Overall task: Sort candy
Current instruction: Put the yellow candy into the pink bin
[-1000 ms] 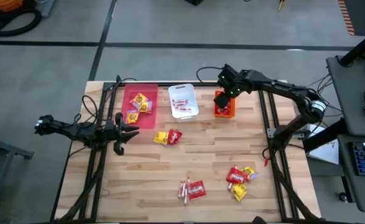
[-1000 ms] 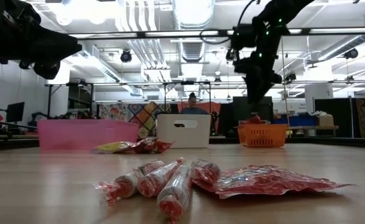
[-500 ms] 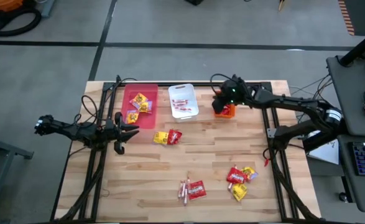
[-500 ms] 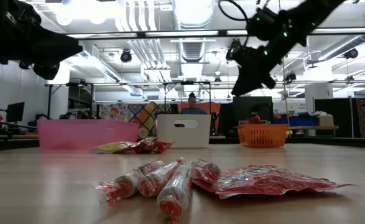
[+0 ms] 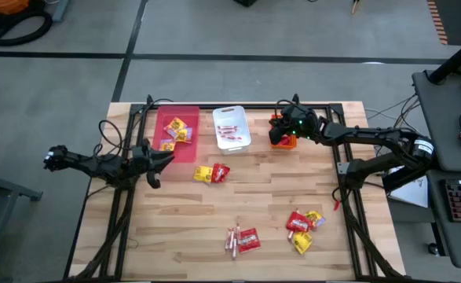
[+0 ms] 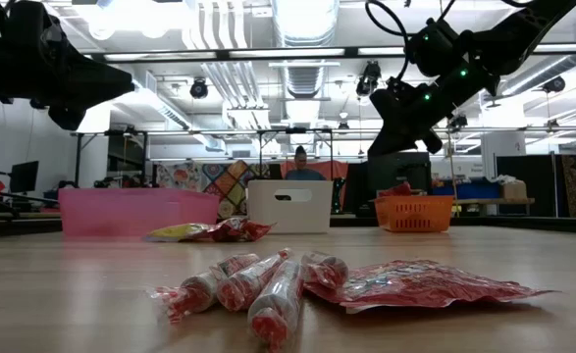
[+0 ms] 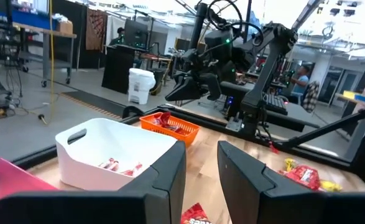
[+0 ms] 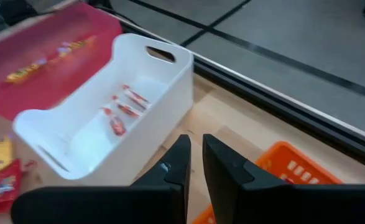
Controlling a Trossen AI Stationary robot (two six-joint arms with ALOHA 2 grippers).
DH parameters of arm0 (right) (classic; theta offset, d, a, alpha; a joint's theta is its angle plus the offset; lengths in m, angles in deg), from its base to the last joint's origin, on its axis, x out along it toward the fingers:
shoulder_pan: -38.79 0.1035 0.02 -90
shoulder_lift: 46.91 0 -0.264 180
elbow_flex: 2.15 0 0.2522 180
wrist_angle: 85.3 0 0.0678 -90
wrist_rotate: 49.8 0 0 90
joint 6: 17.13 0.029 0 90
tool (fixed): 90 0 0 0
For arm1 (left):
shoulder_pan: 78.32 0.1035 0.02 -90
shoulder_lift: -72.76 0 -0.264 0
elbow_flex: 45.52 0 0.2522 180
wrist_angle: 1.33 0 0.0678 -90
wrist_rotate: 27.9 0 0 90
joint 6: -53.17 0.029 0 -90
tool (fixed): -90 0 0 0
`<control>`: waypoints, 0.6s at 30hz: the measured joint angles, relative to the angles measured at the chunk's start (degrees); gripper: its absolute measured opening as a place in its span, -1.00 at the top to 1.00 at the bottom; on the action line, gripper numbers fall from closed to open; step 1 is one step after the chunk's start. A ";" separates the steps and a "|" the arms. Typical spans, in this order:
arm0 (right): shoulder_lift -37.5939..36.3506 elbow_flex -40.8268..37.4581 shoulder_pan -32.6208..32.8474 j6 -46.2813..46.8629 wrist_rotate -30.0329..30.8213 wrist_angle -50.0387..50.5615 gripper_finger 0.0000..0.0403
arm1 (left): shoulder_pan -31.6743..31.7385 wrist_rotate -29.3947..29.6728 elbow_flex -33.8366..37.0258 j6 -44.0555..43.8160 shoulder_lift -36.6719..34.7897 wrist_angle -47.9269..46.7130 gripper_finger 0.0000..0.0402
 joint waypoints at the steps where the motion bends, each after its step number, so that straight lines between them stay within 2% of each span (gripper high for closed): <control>1: 0.00 0.00 0.29 0.03 -0.33 -0.41 0.83 | 0.00 0.00 0.00 -0.66 -0.01 0.00 0.62; 10: -0.45 0.00 9.05 -1.14 -0.72 -3.43 0.83 | -0.09 -0.07 0.66 -5.57 0.00 0.97 0.62; 18: -1.07 0.00 14.70 -3.12 -0.60 -3.37 0.83 | -0.04 -0.13 0.70 -5.23 0.00 0.94 0.62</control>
